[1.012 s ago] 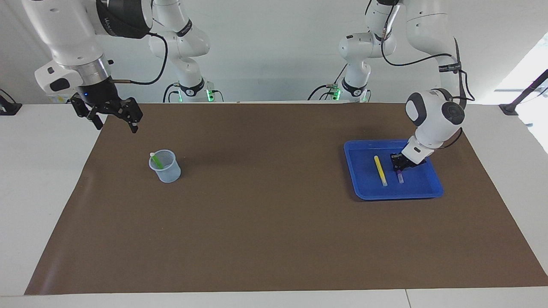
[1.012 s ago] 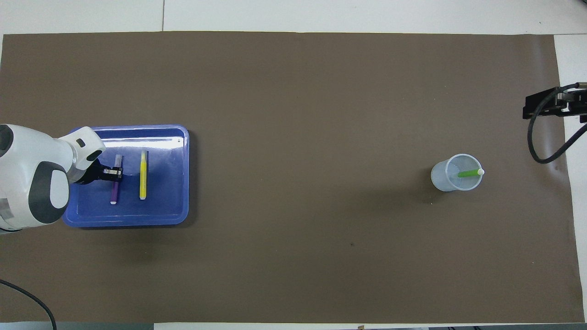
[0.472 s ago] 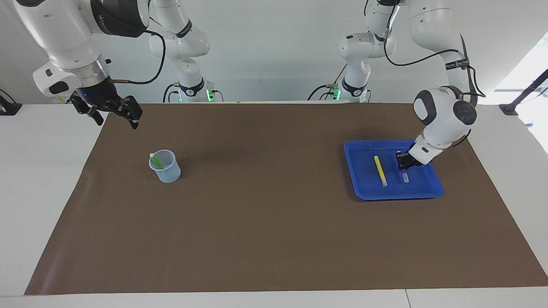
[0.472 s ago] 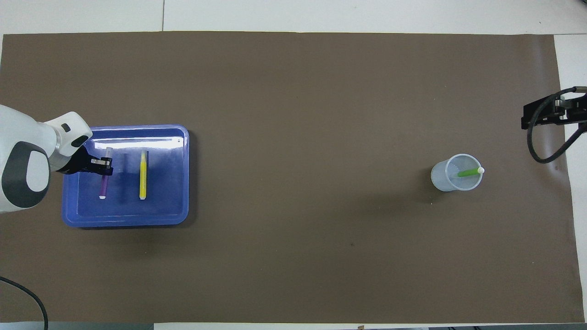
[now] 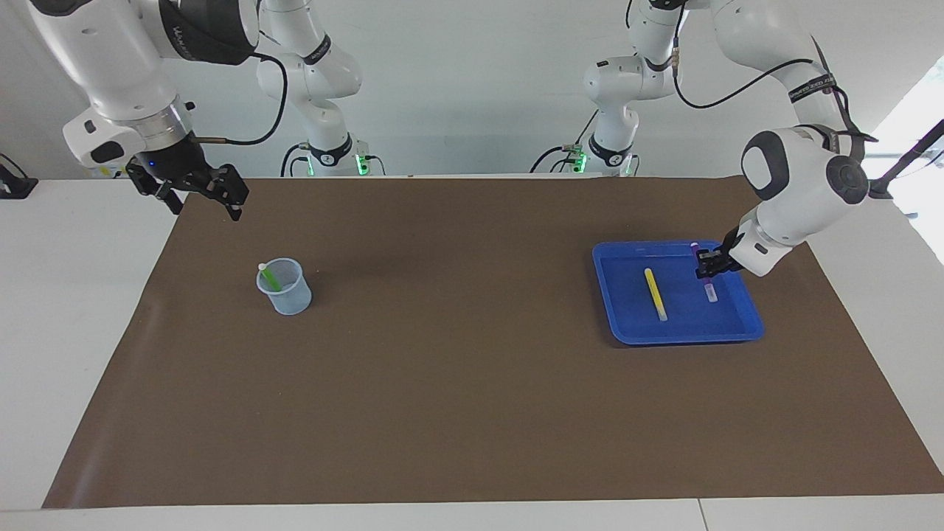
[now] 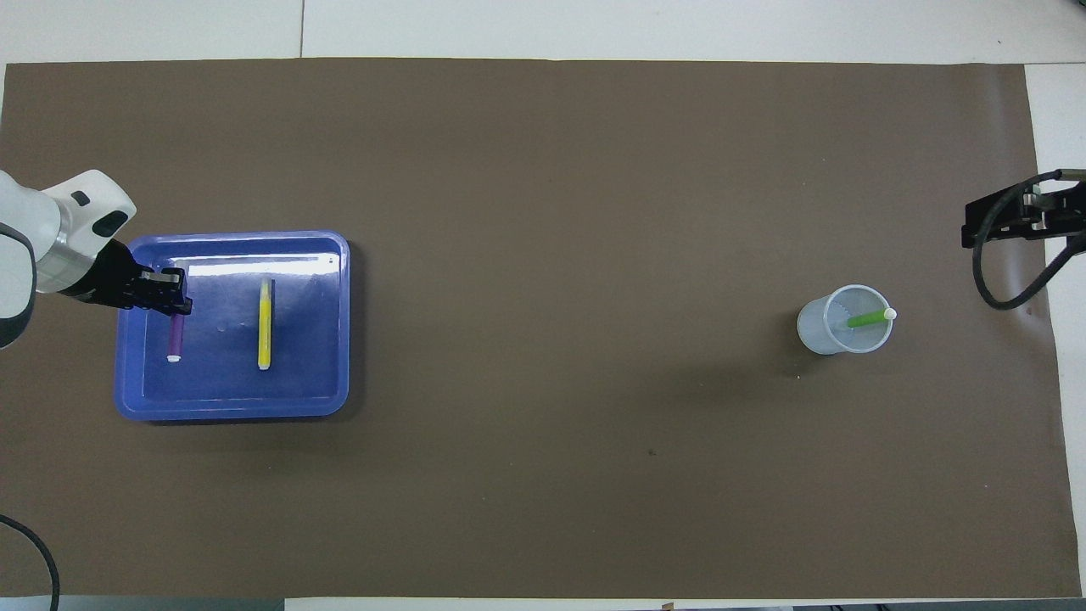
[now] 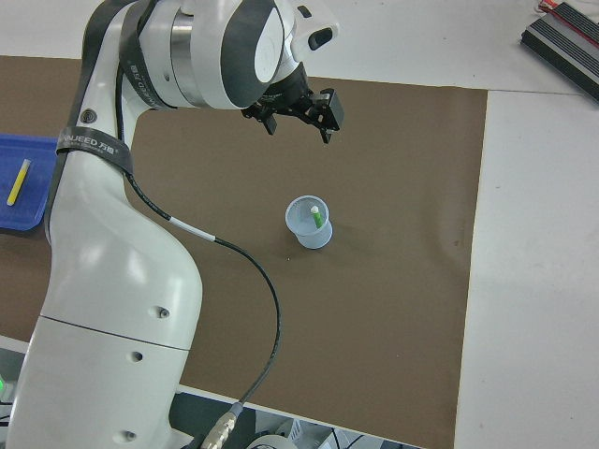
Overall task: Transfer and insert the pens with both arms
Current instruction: 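Grasp the purple pen in the tray with the left gripper, then lift the purple pen with the left gripper while the right gripper approaches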
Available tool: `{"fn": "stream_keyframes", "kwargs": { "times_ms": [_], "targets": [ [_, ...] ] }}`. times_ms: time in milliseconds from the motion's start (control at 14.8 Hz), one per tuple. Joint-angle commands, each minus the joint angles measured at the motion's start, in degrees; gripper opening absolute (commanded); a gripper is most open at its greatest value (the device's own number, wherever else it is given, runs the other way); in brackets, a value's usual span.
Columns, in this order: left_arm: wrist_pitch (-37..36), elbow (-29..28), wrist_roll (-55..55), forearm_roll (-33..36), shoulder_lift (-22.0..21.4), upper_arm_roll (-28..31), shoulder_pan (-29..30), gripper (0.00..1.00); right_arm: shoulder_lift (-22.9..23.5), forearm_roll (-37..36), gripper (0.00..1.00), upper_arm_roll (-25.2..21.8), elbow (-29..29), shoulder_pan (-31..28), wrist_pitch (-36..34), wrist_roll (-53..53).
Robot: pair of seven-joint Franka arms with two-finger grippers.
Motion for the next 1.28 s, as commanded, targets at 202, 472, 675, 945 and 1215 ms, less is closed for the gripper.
{"fn": "stream_keyframes", "kwargs": {
  "times_ms": [202,472,675,945,1215],
  "targets": [
    [-11.92,4.29,-24.69,-13.56,-4.79,-1.12,-0.79,0.0,-3.4,0.95,1.0,0.99,-3.42,-1.11,-0.19,0.97],
    [-14.48,3.67,-44.91,-23.34,-9.11,-1.3,-2.36,0.0,-3.67,0.95,1.0,0.99,-3.87,-0.84,-0.27,1.5],
    [-14.3,3.32,-57.22,-30.45,-10.6,-1.47,-4.12,0.0,-3.93,5.41,1.0,2.22,-3.78,-0.84,-0.36,1.76],
    [-10.36,1.66,-76.46,-37.84,-12.71,-1.65,-7.73,0.0,-3.67,12.79,1.0,6.08,-2.81,-0.4,-0.01,8.88],
    [-5.44,-3.0,-83.87,-44.61,-16.31,-2.35,-10.44,0.0,-3.76,28.34,1.0,7.4,-2.9,-0.32,0.26,9.15]
  ]
}}
